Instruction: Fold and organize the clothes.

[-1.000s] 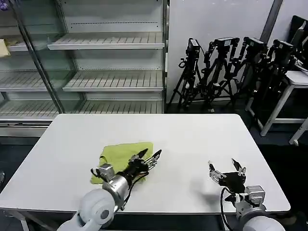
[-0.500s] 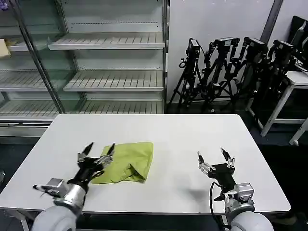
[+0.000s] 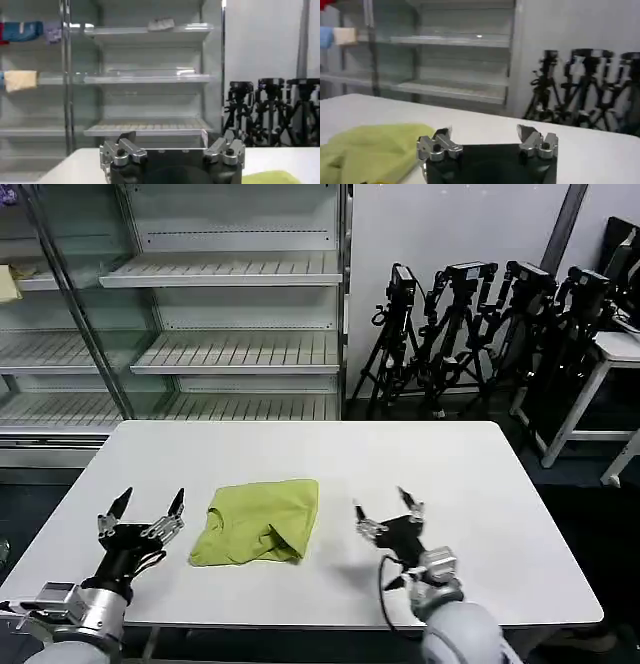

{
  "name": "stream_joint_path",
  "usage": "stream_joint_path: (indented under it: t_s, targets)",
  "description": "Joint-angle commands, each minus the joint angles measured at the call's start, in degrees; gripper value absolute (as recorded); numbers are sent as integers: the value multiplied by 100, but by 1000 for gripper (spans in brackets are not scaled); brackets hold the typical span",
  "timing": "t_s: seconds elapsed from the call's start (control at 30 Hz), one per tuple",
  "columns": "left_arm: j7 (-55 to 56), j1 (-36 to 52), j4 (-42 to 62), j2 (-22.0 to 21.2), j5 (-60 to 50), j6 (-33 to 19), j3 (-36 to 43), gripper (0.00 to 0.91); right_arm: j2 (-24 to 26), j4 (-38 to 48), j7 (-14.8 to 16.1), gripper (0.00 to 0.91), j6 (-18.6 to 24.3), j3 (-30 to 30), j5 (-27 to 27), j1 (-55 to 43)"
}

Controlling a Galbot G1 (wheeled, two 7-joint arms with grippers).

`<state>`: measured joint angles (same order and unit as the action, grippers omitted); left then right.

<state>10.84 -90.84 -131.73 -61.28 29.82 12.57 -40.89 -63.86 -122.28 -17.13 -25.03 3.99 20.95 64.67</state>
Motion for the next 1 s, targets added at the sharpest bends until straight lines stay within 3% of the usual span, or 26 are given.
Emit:
stream_joint_path:
  t_s: [0.03,0.17,0.53,0.67,0.83,1.0]
  targets:
    - [11,-320,-147,-58,-186,-69,-378,907,-600,1212,-28,907,-668,-1790,156,-1992]
    - [9,-315,-143,-108,-223,-69,-337,907,-797,1545,-293,907,-810,-1906,823,-2169]
    - [4,-275,-119,-100,-234,-61,-230,907,-696,1671,-611,907,-817,-1781,1467,-1957]
    - [3,-258,-127,-91,-254,-57,-167,907,-535,1507,-671,675,-815,-1717,1704,-1752]
    - [2,-240,-126,-86,-256,-57,-126,907,-438,1275,-679,635,-806,-1628,1887,-1493]
    - [3,-235,-129,-77,-257,-56,-91,907,-408,1187,-707,423,-802,-1518,1997,-1253]
